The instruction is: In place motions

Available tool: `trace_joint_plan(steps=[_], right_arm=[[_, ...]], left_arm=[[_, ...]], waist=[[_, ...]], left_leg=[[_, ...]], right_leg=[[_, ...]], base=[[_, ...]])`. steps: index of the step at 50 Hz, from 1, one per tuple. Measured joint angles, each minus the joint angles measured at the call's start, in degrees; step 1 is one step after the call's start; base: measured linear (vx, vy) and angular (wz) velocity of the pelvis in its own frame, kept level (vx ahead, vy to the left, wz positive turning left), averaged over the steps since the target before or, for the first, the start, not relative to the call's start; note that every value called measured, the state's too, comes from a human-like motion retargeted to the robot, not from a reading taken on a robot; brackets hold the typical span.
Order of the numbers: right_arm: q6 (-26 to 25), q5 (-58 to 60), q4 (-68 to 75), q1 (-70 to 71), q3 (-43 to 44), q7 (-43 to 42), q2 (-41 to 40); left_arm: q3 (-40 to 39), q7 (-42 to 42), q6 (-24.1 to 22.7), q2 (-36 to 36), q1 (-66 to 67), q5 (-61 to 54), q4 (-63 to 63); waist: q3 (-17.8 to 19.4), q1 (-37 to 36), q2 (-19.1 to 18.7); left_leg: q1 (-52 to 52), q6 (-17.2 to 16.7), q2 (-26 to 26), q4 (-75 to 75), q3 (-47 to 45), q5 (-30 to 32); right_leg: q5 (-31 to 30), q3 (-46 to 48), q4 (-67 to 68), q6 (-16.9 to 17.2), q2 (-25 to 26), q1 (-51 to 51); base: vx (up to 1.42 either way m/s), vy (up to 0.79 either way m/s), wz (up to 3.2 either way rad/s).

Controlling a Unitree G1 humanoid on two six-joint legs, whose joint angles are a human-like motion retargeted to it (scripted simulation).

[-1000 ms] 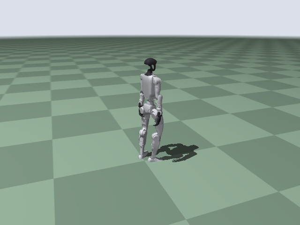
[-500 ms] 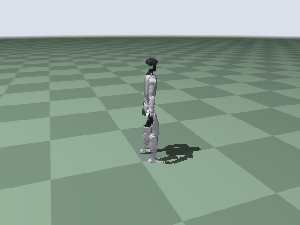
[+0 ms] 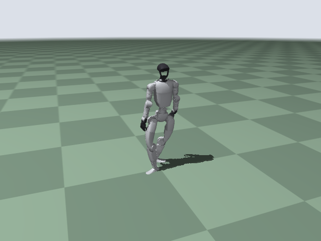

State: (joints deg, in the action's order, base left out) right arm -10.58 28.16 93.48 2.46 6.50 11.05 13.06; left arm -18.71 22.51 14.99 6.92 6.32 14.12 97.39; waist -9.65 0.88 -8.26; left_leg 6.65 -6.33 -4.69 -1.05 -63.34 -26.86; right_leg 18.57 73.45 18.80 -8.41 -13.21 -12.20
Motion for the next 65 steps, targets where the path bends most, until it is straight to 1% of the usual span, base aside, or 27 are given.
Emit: trace_joint_plan(steps=[3, 5, 8, 10, 12, 15, 16, 17, 19, 20, 23, 25, 28, 30, 34, 36, 38, 40, 42, 45, 48, 53, 57, 60, 62, 63, 65], right_arm=[[0.1, 0.1, -1.8, 1.1, -0.3, 0.8, -0.6], [0.3, -0.1, -3.1, 1.2, -0.6, 1.0, -1.0], [0.5, -1.0, -3.2, 0.6, -0.7, 0.3, -1.3], [-0.3, -1.3, -1.8, 0.1, -0.1, -0.5, -1.2], [-1.3, -1.9, 0.2, -0.3, 0.7, -1.5, -1.2], [-2.1, -3.8, 2.9, -1.0, 1.7, -2.8, -1.1], [-2.3, -4.2, 3.3, -1.1, 1.8, -2.8, -1.1], [-2.5, -4.4, 3.6, -1.1, 1.8, -2.7, -1.2], [-2.8, -3.7, 3.1, -0.8, 1.8, -2.3, -1.6], [-2.8, -3.1, 2.6, -0.6, 1.9, -2.1, -1.7], [-2.4, -1.6, -0.4, 0.3, 1.0, -1.2, -2.2], [-1.9, -0.6, -2.6, 0.8, -0.1, -0.5, -2.7], [-1.0, 0.3, -5.6, 1.8, -1.3, 0.4, -3.2], [-0.3, 0.5, -7.2, 2.4, -1.8, 1.0, -3.6], [0.6, -0.7, -8.3, 2.4, -2.4, 1.6, -3.8], [0.6, -1.0, -7.7, 2.3, -2.7, 1.7, -3.7], [0.4, -1.0, -6.5, 2.1, -3.0, 1.2, -3.6], [0.1, -0.7, -5.1, 1.7, -3.0, 0.5, -3.3], [-0.3, -0.5, -4.1, 1.3, -2.8, -0.2, -3.3], [-0.1, -2.3, -2.8, 0.3, -1.6, -1.4, -3.6], [0.5, -5.4, -0.6, -1.0, 0.1, -1.8, -3.1], [-0.7, -7.4, 3.8, -3.1, 1.3, -4.3, -2.4], [-2.2, -8.0, 3.9, -3.6, 0.7, -5.4, -3.0], [-1.8, -8.5, 3.9, -3.7, 0.3, -5.8, -4.2], [-1.4, -8.3, 3.9, -3.8, -0.1, -5.5, -4.9], [-1.3, -7.9, 3.9, -3.8, -0.2, -5.3, -5.3], [-1.3, -6.1, 3.6, -3.5, -0.6, -4.6, -6.1]], left_arm=[[0.4, -0.8, -0.3, -1.0, 0.2, 0.1, -0.7], [1.0, 0.3, 0.1, -1.1, -0.1, 0.6, -1.3], [2.9, 3.5, 1.4, -0.5, -1.0, 3.4, -3.1], [4.6, 4.9, 2.2, 0.0, -1.9, 5.3, -4.5], [5.7, 4.5, 2.0, 0.5, -2.7, 6.5, -5.9], [6.5, 2.4, 0.6, 1.0, -3.4, 6.3, -8.6], [6.4, 2.0, 0.2, 1.0, -3.5, 5.6, -9.6], [6.1, 1.7, -0.2, 1.1, -3.6, 4.9, -10.4], [4.8, 1.5, -0.5, 0.9, -3.9, 2.9, -11.6], [4.0, 1.5, -0.7, 0.6, -4.2, 1.8, -12.0], [1.3, 1.1, -1.9, -0.9, -5.1, -2.6, -11.5], [-0.2, 1.3, -2.6, -1.5, -5.4, -5.1, -10.7], [-1.4, 2.1, -2.4, -2.0, -5.9, -6.6, -9.6], [-1.7, 2.6, -2.2, -2.3, -6.4, -7.0, -9.0], [-0.9, 2.5, -2.2, -3.2, -6.8, -7.1, -8.6], [-0.6, 2.0, -2.3, -3.5, -6.6, -6.7, -8.6], [-0.4, 1.7, -2.4, -3.7, -6.1, -6.0, -8.6], [-0.4, 1.5, -2.6, -4.0, -5.4, -5.3, -8.3], [-1.0, 1.7, -2.6, -4.1, -5.1, -4.3, -7.8], [-0.9, 1.2, -2.4, -3.8, -5.8, -3.6, -7.1], [0.3, 0.9, -2.3, -3.3, -6.9, -3.0, -7.3], [0.3, 0.5, -2.6, -3.4, -7.2, -3.3, -8.9], [-1.6, 0.8, -2.8, -3.3, -8.0, -4.7, -9.2], [-2.2, 0.8, -2.8, -2.7, -8.1, -4.7, -9.0], [-2.0, 0.7, -2.8, -2.2, -7.9, -4.4, -8.8], [-1.9, 0.8, -2.8, -2.0, -7.7, -4.1, -8.6], [-1.7, 0.8, -2.8, -1.5, -7.3, -3.8, -8.0]], waist=[[-0.1, 1.0, -0.5], [0.2, 3.6, -0.6], [0.4, 7.4, -1.1], [0.3, 9.3, -0.7], [-0.2, 9.9, 1.4], [-0.8, 9.3, 7.2], [-0.6, 8.8, 9.2], [-0.1, 8.1, 10.9], [1.5, 6.4, 12.3], [2.3, 6.0, 12.5], [3.9, 6.0, 11.3], [5.2, 5.8, 10.8], [7.3, 5.0, 10.4], [8.6, 4.5, 10.1], [10.0, 4.3, 9.4], [10.5, 3.8, 8.5], [11.0, 3.0, 7.2], [10.6, 4.4, 6.7], [9.6, 7.0, 6.1], [8.9, 11.4, 5.8], [8.8, 11.6, 6.2], [6.2, 10.6, 5.1], [6.0, 12.5, 3.9], [6.0, 12.7, 3.8], [5.8, 11.9, 4.3], [5.7, 11.4, 4.8], [5.1, 10.1, 5.8]], left_leg=[[1.8, -2.0, 0.9, -0.4, -5.3, 1.2], [3.1, -2.5, 1.5, -1.2, -6.7, 2.5], [5.2, -2.0, 1.7, -2.7, -7.6, 5.9], [6.5, -0.2, 1.9, -4.6, -7.4, 9.7], [7.5, 3.7, 2.6, -8.1, -7.0, 14.5], [7.4, 13.7, 3.3, -17.8, -2.8, 21.7], [6.5, 17.2, 2.5, -23.1, -0.4, 24.0], [5.6, 19.9, 1.2, -28.3, 2.1, 26.0], [3.5, 21.3, -2.9, -37.8, 7.9, 28.8], [1.5, 21.3, -4.7, -41.6, 11.2, 29.2], [-6.3, 21.2, -5.8, -46.6, 22.1, 29.8], [-8.2, 21.3, -7.2, -46.5, 25.0, 27.5], [-8.8, 21.3, -9.5, -42.3, 25.2, 23.0], [-10.9, 21.3, -7.8, -36.7, 28.0, 22.6], [-14.6, 20.8, -0.7, -19.8, 37.0, 27.7], [-14.7, 18.7, 0.5, -13.1, 41.2, 30.1], [-14.0, 15.1, 0.4, -8.4, 44.1, 34.7], [-12.8, 15.3, 0.9, -6.7, 44.6, 35.6], [-11.8, 14.0, -0.5, -7.2, 42.6, 33.4], [-10.8, 14.5, 0.1, -6.5, 41.7, 32.3], [-8.9, 14.5, 0.9, -5.3, 39.3, 31.1], [-6.8, 13.9, 1.9, -2.5, 35.7, 28.3], [-5.9, 13.6, 2.0, -1.1, 34.8, 27.0], [-5.2, 13.5, 2.1, -0.7, 34.0, 26.1], [-4.4, 13.4, 2.6, -0.6, 33.4, 25.6], [-3.9, 13.3, 3.0, -0.4, 33.1, 25.3], [-3.2, 13.1, 3.6, -0.3, 32.3, 24.7]], right_leg=[[-1.4, -2.8, 0.3, -0.2, 1.0, -1.6], [-3.1, -9.2, 1.5, -1.0, 0.9, -3.9], [-3.8, -15.0, 1.2, -2.0, 1.7, -4.9], [-3.9, -17.8, -0.2, -2.0, 1.9, -4.4], [-4.2, -21.2, -1.4, -1.2, 0.4, -3.8], [-4.5, -27.9, -1.9, 0.0, -4.2, -3.6], [-4.6, -30.5, -1.9, 0.2, -5.5, -3.5], [-4.6, -33.1, -1.9, 0.3, -6.2, -3.2], [-4.3, -37.8, -2.2, 0.1, -4.9, -2.1], [-4.5, -39.4, -2.8, -0.1, -4.0, -1.6], [-6.2, -43.2, -5.2, -0.6, -0.6, -1.0], [-6.7, -46.1, -6.3, -1.0, 2.0, -0.1], [-7.6, -50.2, -7.1, -1.2, 5.1, 1.2], [-9.4, -52.5, -7.6, -0.7, 6.1, 1.2], [-13.0, -57.1, -8.5, 0.8, 6.8, 0.2], [-13.9, -60.1, -8.8, 1.1, 8.9, 0.6], [-14.5, -63.8, -9.4, 1.1, 12.0, 1.7], [-14.8, -66.1, -9.6, 1.6, 13.0, 2.4], [-15.1, -67.6, -9.6, 1.9, 13.6, 2.3], [-15.1, -68.0, -9.6, 2.3, 13.5, 2.3], [-15.5, -70.2, -9.4, 3.2, 13.2, 2.5], [-13.5, -72.3, -8.9, 3.4, 13.8, 1.1], [-11.8, -69.0, -8.6, 3.5, 13.0, 1.2], [-11.3, -63.9, -8.8, 3.2, 11.3, 2.0], [-13.1, -61.0, -9.2, 2.9, 9.9, 2.8], [-14.6, -60.7, -9.7, 3.1, 9.4, 3.0], [-15.2, -61.4, -9.7, 3.6, 8.9, 3.0]], base=[[0.17, -0.26, -2.86], [0.22, -0.27, -1.83], [0.25, -0.27, -1.07], [0.25, -0.24, -0.78], [0.28, -0.22, -1.04], [0.32, -0.2, -1.44], [0.33, -0.21, -1.88], [0.36, -0.27, -2.29], [0.32, -0.26, -2.39], [0.17, -0.16, -2.03], [0.12, -0.14, -1.96], [0.18, -0.22, -2.32], [0.22, -0.23, -2.4], [0.06, -0.02, -2.07], [0.03, 0.17, -1.62], [0.16, 0.12, -1.79], [0.23, 0.13, -1.92], [0.23, 0.15, -1.24], [0.2, 0.14, -0.72], [0.1, 0.14, -0.24], [0.12, 0.17, -0.55], [0.14, 0.17, -0.63], [0.03, 0.12, -0.25], [0.06, 0.07, -0.21], [0.09, 0.0, -0.21], [0.1, 0.0, -0.22], [0.1, -0.01, -0.24]])
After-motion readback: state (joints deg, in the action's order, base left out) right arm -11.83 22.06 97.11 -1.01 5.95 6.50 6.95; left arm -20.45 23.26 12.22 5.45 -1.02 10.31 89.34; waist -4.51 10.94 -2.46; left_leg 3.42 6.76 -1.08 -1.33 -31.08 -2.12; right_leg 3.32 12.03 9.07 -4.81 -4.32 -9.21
